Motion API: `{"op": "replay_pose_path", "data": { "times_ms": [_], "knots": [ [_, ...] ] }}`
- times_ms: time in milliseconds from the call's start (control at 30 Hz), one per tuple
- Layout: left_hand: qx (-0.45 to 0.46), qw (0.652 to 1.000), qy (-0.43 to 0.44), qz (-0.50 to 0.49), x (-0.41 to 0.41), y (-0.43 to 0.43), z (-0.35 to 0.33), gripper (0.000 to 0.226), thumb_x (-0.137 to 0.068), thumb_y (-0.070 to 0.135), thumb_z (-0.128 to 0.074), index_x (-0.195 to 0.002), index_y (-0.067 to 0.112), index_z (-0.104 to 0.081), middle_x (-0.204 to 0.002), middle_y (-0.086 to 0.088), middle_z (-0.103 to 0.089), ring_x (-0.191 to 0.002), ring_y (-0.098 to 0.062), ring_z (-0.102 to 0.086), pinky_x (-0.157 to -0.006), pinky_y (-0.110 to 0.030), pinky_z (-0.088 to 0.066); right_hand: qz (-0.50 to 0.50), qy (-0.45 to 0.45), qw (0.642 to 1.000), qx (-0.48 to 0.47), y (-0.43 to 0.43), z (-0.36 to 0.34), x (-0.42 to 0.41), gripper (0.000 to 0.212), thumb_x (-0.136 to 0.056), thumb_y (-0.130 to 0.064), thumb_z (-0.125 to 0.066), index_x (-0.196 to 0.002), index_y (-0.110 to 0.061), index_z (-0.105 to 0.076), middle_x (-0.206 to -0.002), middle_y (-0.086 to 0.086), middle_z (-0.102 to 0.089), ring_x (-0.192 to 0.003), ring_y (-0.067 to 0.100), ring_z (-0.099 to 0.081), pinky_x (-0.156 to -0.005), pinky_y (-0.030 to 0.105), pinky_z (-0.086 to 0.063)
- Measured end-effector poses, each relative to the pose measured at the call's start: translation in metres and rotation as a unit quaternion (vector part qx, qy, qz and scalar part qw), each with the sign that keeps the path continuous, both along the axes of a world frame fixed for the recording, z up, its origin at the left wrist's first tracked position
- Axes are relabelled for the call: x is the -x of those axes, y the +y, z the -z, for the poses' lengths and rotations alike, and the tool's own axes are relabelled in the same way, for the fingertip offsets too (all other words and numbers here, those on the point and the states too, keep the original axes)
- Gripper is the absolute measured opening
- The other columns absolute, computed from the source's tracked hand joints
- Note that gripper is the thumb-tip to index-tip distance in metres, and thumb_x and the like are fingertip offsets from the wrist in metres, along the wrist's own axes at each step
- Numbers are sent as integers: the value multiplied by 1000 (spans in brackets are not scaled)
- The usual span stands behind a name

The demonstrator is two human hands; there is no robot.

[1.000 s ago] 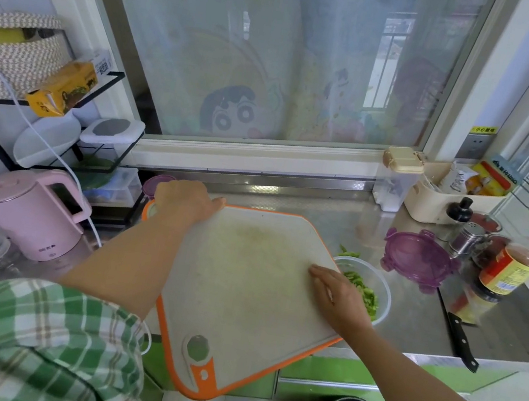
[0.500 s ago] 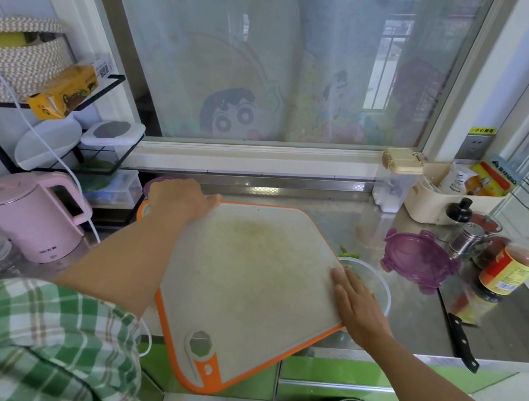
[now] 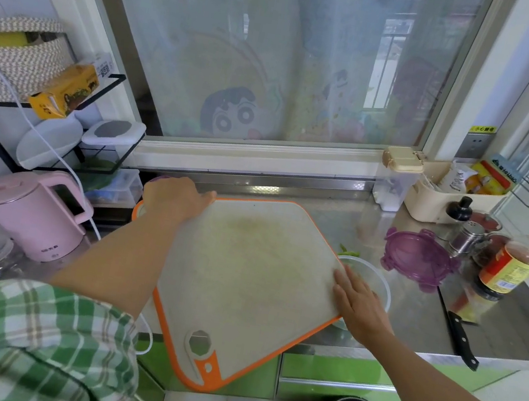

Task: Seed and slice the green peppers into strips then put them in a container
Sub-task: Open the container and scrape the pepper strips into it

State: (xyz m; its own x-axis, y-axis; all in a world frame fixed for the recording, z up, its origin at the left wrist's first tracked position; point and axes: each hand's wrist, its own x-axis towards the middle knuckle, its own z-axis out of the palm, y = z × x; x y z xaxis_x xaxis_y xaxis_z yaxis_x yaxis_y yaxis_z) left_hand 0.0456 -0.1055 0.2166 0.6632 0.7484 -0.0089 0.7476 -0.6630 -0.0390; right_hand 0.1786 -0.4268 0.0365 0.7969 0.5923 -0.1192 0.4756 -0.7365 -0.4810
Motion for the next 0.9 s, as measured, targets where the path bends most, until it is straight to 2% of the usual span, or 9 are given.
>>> {"op": "replay_pose_path", "data": {
  "times_ms": [100,200,267,333,433,533,700,833,900],
  "knots": [
    [4,1000,-9,-9,1,4,4,64,-92,66,-36,-121,16,-64,-123,-8,-64,-118,-30,-56,-89,-37,-40,80,12,997,15,0,1,1,55,-103,-44,-22,-150,-17,-30,-161,9,-9,-145,28,-18,-116,41,-20],
    [8,1000,-14,-7,2,8,5,62,-92,66,-36,-115,17,-66,-119,-8,-66,-114,-30,-57,-85,-37,-39,37,-5,999,4,3,1,3,50,-103,-41,-25,-150,-24,-31,-160,4,-14,-144,26,-21,-116,41,-20],
    [7,1000,-10,-7,2,9,6,62,-91,66,-35,-114,18,-66,-118,-8,-66,-114,-30,-57,-83,-37,-37,66,-8,997,28,4,-1,1,52,-103,-42,-24,-146,-16,-38,-159,9,-17,-142,29,-25,-114,42,-25],
    [4,1000,-6,-12,2,9,5,62,-91,67,-35,-115,18,-66,-119,-8,-65,-115,-30,-57,-84,-38,-37,101,-8,994,35,4,-1,0,54,-103,-41,-23,-144,-11,-39,-158,15,-17,-142,32,-23,-114,43,-26],
    [-1,1000,4,-12,1,9,4,63,-91,67,-34,-117,19,-65,-122,-8,-64,-117,-30,-56,-88,-39,-39,89,-16,994,56,5,2,0,55,-102,-45,-20,-144,-17,-41,-157,10,-22,-141,30,-28,-111,41,-28],
    [-5,1000,1,-8,2,6,3,63,-93,65,-33,-120,17,-64,-124,-9,-63,-118,-31,-55,-91,-40,-39,152,7,987,52,7,3,-3,67,-99,-51,-17,-142,-4,-40,-156,14,-22,-141,31,-26,-112,45,-30],
    [4,1000,0,0,5,3,2,65,-93,66,-34,-123,15,-63,-126,-10,-62,-119,-32,-55,-95,-40,-39,3,1,1000,-8,21,-3,-1,54,-103,-42,-25,-152,-22,-22,-160,-2,-13,-146,19,-18,-115,38,-18],
    [7,1000,2,-2,9,2,3,65,-94,64,-34,-123,13,-61,-125,-10,-62,-119,-32,-55,-97,-41,-39,108,-10,994,29,14,-1,-4,54,-103,-41,-23,-144,-9,-40,-155,13,-28,-140,29,-28,-112,40,-25],
    [9,1000,5,-11,12,1,3,66,-95,64,-33,-123,11,-61,-124,-11,-62,-121,-33,-53,-97,-41,-39,85,-15,996,17,10,-1,-4,53,-103,-41,-27,-147,-15,-35,-157,13,-21,-142,30,-24,-114,42,-24]
  ]
}}
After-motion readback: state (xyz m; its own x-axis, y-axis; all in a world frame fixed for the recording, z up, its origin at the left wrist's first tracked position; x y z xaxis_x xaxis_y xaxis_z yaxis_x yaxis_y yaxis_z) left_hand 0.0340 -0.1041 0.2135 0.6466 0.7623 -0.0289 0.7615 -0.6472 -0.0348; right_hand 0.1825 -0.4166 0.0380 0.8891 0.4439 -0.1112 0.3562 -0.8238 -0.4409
